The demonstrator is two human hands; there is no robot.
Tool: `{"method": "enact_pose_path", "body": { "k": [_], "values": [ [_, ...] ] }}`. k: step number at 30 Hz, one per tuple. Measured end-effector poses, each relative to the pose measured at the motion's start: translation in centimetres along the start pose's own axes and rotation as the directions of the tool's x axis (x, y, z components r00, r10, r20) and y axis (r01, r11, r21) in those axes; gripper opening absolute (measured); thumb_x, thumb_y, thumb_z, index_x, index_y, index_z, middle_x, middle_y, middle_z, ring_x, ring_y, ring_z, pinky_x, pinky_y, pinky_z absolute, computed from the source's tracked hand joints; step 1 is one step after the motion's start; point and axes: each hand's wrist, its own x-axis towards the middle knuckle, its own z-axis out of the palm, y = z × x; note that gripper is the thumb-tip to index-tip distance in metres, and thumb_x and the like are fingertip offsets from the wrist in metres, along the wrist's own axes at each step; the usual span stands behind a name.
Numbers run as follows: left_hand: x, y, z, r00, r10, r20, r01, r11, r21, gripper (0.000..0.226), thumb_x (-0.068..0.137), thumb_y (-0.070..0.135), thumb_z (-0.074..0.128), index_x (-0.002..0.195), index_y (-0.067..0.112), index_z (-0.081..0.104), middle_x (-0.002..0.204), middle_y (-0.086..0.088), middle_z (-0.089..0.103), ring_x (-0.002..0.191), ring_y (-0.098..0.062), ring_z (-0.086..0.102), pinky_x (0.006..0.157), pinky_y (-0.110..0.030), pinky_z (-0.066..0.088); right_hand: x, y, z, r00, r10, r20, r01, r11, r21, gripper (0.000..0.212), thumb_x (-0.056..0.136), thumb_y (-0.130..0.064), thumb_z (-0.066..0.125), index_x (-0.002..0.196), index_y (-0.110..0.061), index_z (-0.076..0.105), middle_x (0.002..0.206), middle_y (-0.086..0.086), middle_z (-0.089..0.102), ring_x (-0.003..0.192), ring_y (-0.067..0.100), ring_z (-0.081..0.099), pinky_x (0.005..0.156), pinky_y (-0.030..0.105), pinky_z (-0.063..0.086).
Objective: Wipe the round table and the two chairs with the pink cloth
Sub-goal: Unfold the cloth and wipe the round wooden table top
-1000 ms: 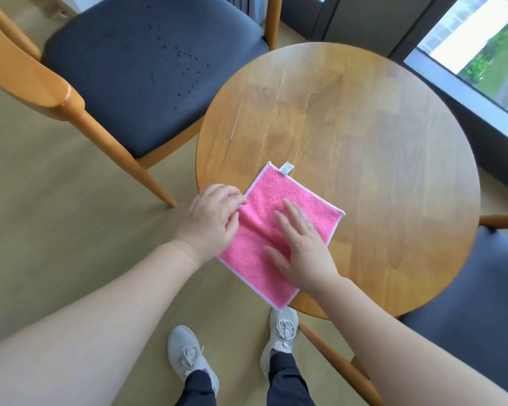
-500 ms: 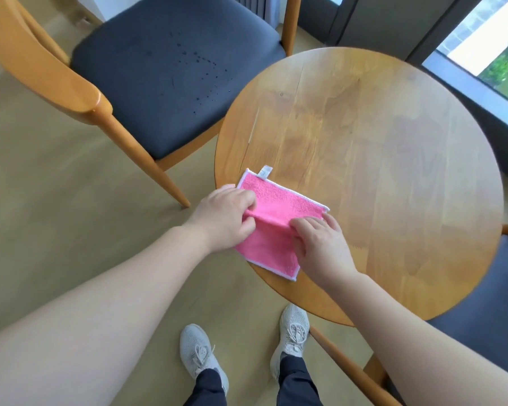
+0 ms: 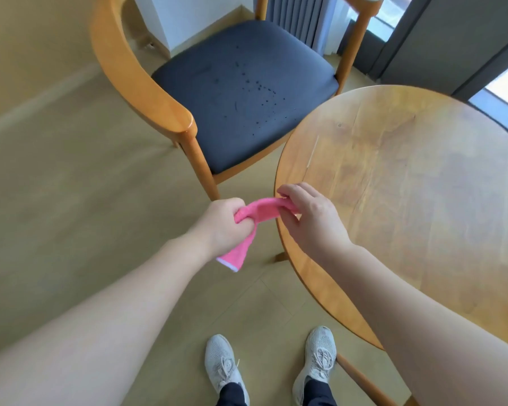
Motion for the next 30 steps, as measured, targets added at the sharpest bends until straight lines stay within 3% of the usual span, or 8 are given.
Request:
{"method": "enact_pose_path", "body": {
  "k": [5,7,10,13,16,20,24,30],
  "values": [
    [0.6,-2.6,-0.8,0.957,-0.274,-0.099,0.279,0.960,0.037,0.010,0.085,0.012,0.041,0.082,0.020,0.045,0.079,-0.002,0.052,0.064,-0.015,0.046,0.049,-0.029,0.028,-0.2,0.4,0.6,0.998,0.063,0.015,-0.062,0.996,-0.070,0.031,0.092,-0.011,0.061,0.122,-0.007,0.061,0.118,0.007,0.062,0.100,0.024,0.063,0.080,0.036,0.055],
    [0.9,-3.0,-0.5,0.931,-0.363,-0.042,0.362,0.932,-0.028,0.022,0.088,0.008,0.036,0.101,0.016,0.051,0.098,-0.007,0.058,0.076,-0.018,0.052,0.055,-0.027,0.036,-0.6,0.6,0.5,0.996,0.087,0.024,-0.084,0.993,-0.085,0.029,0.093,-0.011,0.058,0.122,-0.008,0.062,0.119,0.006,0.061,0.099,0.023,0.064,0.079,0.037,0.056],
    [1.5,-2.5,1.2,0.882,-0.470,0.031,0.466,0.862,-0.197,0.041,0.092,0.006,0.035,0.128,0.008,0.052,0.124,-0.015,0.058,0.107,-0.033,0.057,0.086,-0.034,0.048,-1.0,1.2,0.2,0.995,0.092,0.029,-0.089,0.992,-0.089,0.024,0.093,-0.007,0.057,0.116,-0.008,0.066,0.117,0.006,0.063,0.096,0.023,0.065,0.077,0.038,0.057],
    [2.0,-0.9,3.9,0.871,-0.483,0.092,0.489,0.831,-0.264,0.043,0.094,0.018,0.033,0.135,0.015,0.045,0.128,-0.011,0.055,0.112,-0.032,0.053,0.099,-0.042,0.043,-1.3,2.5,-0.2,0.994,0.109,-0.009,-0.109,0.992,-0.057,0.023,0.092,-0.004,0.057,0.112,-0.007,0.067,0.115,0.006,0.064,0.093,0.024,0.065,0.076,0.041,0.056],
    [3.0,1.1,7.3,0.878,-0.462,0.126,0.476,0.814,-0.333,0.049,0.097,0.023,0.031,0.146,0.026,0.029,0.135,-0.004,0.049,0.115,-0.029,0.050,0.101,-0.047,0.041,-1.7,4.0,-0.8,0.993,0.109,-0.053,-0.111,0.993,-0.030,0.021,0.090,-0.002,0.058,0.107,-0.007,0.069,0.110,0.005,0.065,0.089,0.024,0.066,0.073,0.041,0.056],
    [4.4,3.6,11.4,0.880,-0.476,0.013,0.440,0.804,-0.400,0.058,0.096,0.019,0.034,0.151,0.025,0.015,0.141,-0.007,0.042,0.103,-0.022,0.047,0.087,-0.037,0.041,-2.7,6.4,-2.2,0.992,0.069,-0.104,-0.067,0.997,0.025,0.016,0.088,-0.001,0.060,0.100,-0.005,0.070,0.103,0.005,0.067,0.077,0.022,0.065,0.064,0.037,0.055],
    [4.8,4.8,13.6,0.889,-0.438,-0.133,0.414,0.894,-0.173,0.067,0.098,0.030,0.034,0.151,0.011,-0.002,0.155,-0.014,0.016,0.135,-0.032,0.030,0.109,-0.044,0.032,-2.9,8.8,-3.8,0.989,0.045,-0.138,-0.036,0.997,0.069,0.015,0.087,0.000,0.060,0.098,-0.005,0.070,0.100,0.005,0.067,0.072,0.020,0.064,0.060,0.037,0.054],
    [6.2,5.6,14.8,0.875,-0.384,-0.296,0.453,0.865,0.215,0.089,0.092,0.058,0.026,0.147,-0.003,-0.007,0.154,-0.021,0.013,0.137,-0.037,0.024,0.110,-0.043,0.025,-2.1,10.8,-5.8,0.986,0.027,-0.162,-0.014,0.997,0.082,0.017,0.085,0.003,0.061,0.097,-0.004,0.071,0.098,0.005,0.068,0.064,0.014,0.058,0.056,0.032,0.052]
  ]
}}
